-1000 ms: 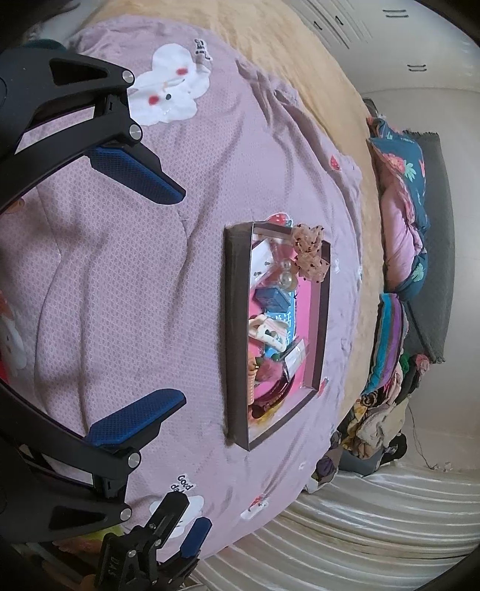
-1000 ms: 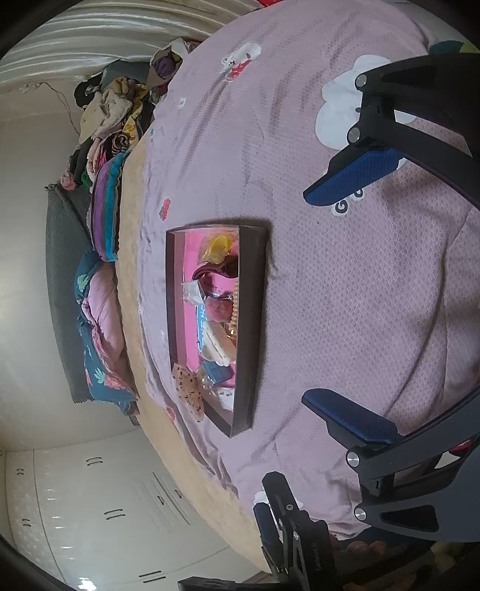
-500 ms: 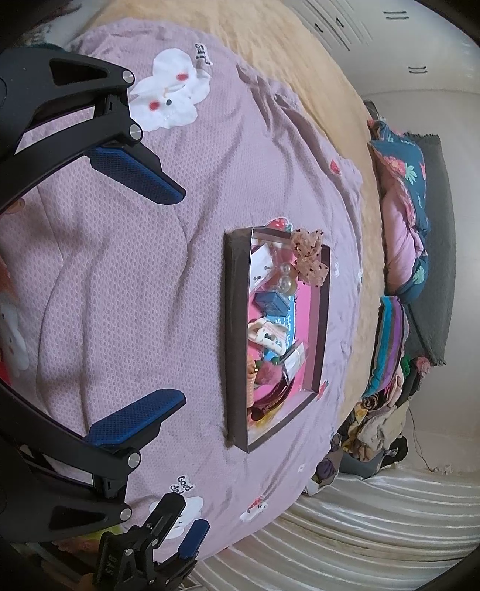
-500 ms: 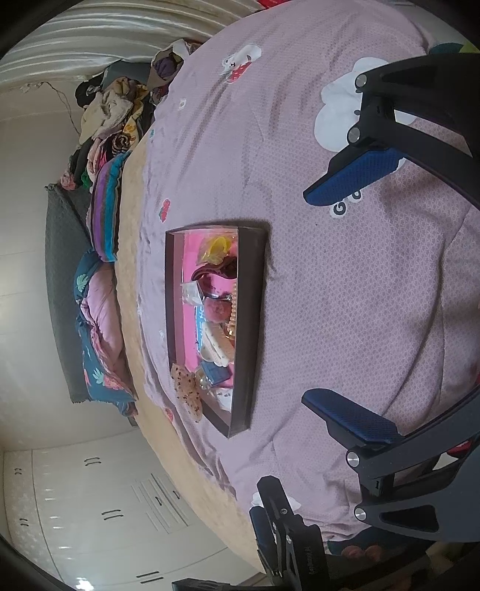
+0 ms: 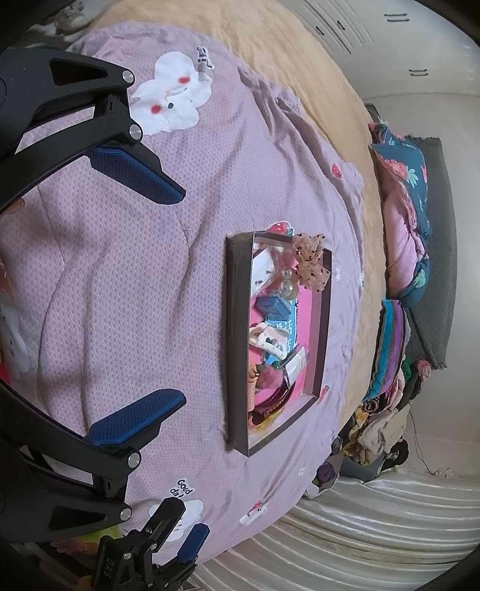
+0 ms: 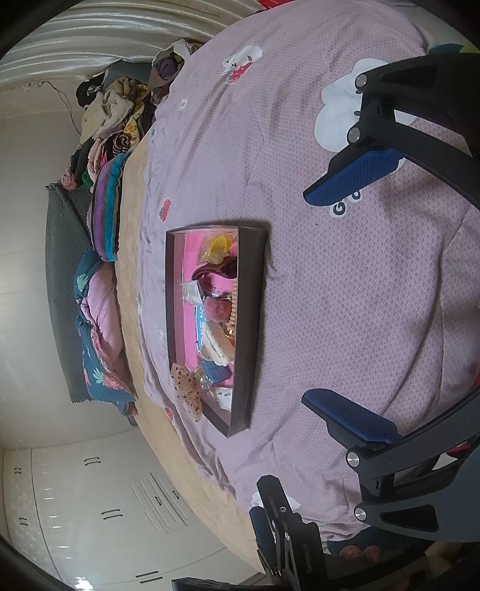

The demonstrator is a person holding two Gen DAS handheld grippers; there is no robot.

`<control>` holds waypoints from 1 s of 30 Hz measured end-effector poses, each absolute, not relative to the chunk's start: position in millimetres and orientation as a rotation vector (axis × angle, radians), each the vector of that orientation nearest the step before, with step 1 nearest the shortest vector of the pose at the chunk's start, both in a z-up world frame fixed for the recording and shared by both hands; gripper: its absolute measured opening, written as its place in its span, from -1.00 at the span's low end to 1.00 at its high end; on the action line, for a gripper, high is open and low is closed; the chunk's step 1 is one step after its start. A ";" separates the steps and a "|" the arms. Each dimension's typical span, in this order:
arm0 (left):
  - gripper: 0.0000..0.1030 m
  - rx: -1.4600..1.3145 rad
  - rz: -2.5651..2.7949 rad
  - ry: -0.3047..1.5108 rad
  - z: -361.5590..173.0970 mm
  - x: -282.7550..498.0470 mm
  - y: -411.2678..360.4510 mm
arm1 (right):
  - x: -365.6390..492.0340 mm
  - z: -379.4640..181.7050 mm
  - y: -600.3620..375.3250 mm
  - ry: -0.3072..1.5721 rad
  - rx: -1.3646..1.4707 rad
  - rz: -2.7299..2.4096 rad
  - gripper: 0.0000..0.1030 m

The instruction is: Organize jewelry

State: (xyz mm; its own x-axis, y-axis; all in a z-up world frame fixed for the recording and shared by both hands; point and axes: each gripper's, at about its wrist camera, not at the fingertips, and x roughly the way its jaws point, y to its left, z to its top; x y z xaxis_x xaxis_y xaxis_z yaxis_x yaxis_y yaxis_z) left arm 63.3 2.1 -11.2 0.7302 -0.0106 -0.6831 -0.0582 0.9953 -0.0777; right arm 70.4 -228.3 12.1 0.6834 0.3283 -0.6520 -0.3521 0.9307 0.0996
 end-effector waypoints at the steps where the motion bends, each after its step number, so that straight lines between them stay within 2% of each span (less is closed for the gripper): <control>1: 0.82 -0.094 0.028 0.753 -10.9 62.9 2.3 | 70.4 11.9 -228.5 0.723 -0.034 0.382 0.92; 30: 0.82 -0.090 0.039 0.758 -9.4 61.1 4.2 | 68.6 14.9 -231.6 0.724 -0.027 0.376 0.92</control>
State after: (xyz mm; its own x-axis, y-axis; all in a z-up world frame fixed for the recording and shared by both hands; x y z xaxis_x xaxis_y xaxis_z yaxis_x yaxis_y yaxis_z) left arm 61.1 4.2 -9.4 0.7260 0.0030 -0.6877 -0.0676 0.9955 -0.0671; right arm 68.6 -231.6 14.9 0.6854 0.3267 -0.6507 -0.3449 0.9327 0.1050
